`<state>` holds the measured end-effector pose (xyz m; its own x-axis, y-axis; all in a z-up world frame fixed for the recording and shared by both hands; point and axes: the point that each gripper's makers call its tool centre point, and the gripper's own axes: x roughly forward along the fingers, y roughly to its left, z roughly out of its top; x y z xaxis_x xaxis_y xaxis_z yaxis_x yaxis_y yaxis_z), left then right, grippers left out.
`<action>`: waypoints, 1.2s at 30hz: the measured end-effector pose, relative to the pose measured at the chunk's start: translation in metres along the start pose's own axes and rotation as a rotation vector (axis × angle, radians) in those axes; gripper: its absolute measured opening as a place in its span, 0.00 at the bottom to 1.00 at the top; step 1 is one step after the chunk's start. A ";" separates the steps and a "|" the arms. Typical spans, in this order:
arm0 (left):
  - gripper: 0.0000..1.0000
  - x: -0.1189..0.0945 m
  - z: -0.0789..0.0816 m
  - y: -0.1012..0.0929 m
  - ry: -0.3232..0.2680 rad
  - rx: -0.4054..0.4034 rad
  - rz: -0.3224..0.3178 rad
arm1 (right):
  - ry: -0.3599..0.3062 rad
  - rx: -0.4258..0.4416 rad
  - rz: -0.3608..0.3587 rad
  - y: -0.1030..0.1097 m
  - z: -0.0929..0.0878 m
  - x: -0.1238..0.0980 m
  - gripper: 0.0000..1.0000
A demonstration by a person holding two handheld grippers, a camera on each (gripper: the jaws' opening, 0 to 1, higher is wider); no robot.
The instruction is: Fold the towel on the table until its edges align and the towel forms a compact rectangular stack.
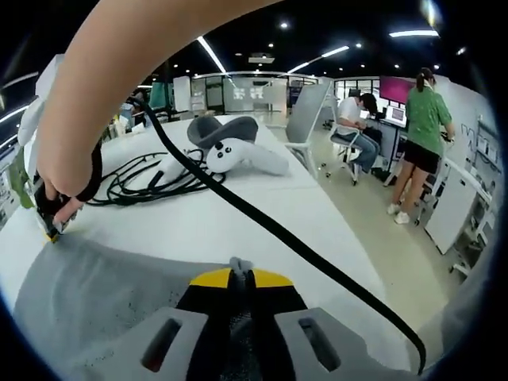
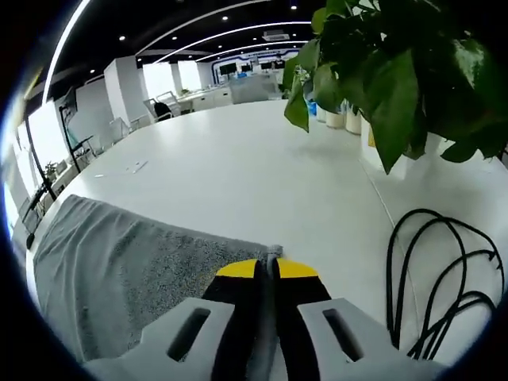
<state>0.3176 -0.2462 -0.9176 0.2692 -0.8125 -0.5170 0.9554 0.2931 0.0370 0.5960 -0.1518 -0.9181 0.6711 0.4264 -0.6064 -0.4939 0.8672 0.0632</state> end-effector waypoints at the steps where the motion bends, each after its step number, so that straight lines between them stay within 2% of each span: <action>1: 0.08 0.000 0.000 0.000 -0.001 -0.008 -0.001 | 0.001 -0.006 0.000 0.001 0.000 0.000 0.03; 3: 0.08 -0.001 0.000 0.001 -0.002 -0.028 -0.006 | 0.004 -0.008 -0.005 0.001 0.001 0.000 0.02; 12: 0.07 -0.003 0.001 0.000 0.005 -0.024 0.000 | 0.008 -0.008 0.001 0.005 0.003 -0.001 0.00; 15: 0.07 -0.008 0.008 0.001 -0.021 -0.038 0.019 | 0.000 -0.055 0.000 0.006 0.009 -0.004 0.00; 22: 0.07 -0.018 0.023 0.006 -0.055 -0.031 0.029 | -0.022 -0.035 0.009 0.008 0.024 -0.010 0.00; 24: 0.07 -0.022 0.026 0.007 -0.071 -0.052 0.028 | -0.040 -0.019 0.016 0.010 0.029 -0.014 0.00; 30: 0.07 -0.039 0.042 0.008 -0.108 -0.036 0.051 | -0.055 -0.037 0.034 0.018 0.040 -0.022 0.00; 36: 0.07 -0.057 0.057 0.008 -0.137 -0.019 0.066 | -0.097 -0.050 0.058 0.029 0.059 -0.035 0.00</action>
<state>0.3169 -0.2266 -0.8390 0.3470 -0.8519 -0.3923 0.9328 0.3569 0.0501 0.5910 -0.1260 -0.8486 0.6899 0.5003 -0.5232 -0.5586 0.8276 0.0546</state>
